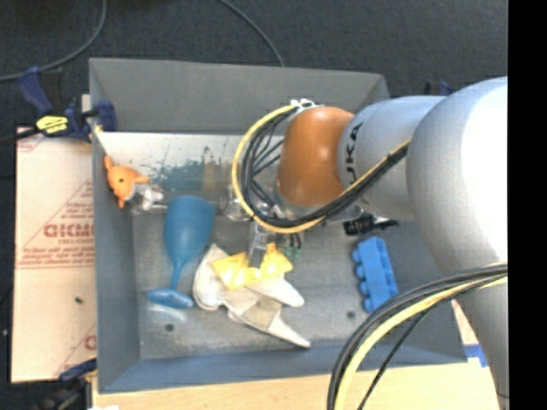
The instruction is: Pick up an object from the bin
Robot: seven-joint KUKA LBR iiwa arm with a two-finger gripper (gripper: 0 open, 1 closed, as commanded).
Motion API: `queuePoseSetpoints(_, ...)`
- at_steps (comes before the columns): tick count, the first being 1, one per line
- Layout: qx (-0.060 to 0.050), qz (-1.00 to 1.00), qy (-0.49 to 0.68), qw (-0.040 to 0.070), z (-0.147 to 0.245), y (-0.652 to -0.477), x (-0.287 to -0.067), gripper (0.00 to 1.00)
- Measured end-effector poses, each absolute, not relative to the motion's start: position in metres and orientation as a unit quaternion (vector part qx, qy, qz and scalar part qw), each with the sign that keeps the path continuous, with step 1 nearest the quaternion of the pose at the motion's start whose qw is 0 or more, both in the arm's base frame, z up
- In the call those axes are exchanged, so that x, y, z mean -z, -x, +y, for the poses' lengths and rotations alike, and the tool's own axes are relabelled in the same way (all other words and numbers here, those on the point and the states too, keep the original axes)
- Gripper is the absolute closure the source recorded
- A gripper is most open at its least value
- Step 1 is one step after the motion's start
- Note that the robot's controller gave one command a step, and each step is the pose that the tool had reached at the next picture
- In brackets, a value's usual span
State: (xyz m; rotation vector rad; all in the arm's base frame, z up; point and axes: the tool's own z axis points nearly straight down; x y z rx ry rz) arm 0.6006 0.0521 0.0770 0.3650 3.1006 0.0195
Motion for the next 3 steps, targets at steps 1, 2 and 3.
queuePoseSetpoints(1,-0.006,0.993,-0.117,0.01,0.052,-0.601,-0.077,1.0)
queuePoseSetpoints(2,-0.006,0.993,-0.116,0.007,0.056,-0.585,-0.153,1.0)
queuePoseSetpoints(3,-0.007,0.994,-0.11,0.012,0.056,-0.597,-0.189,1.0)
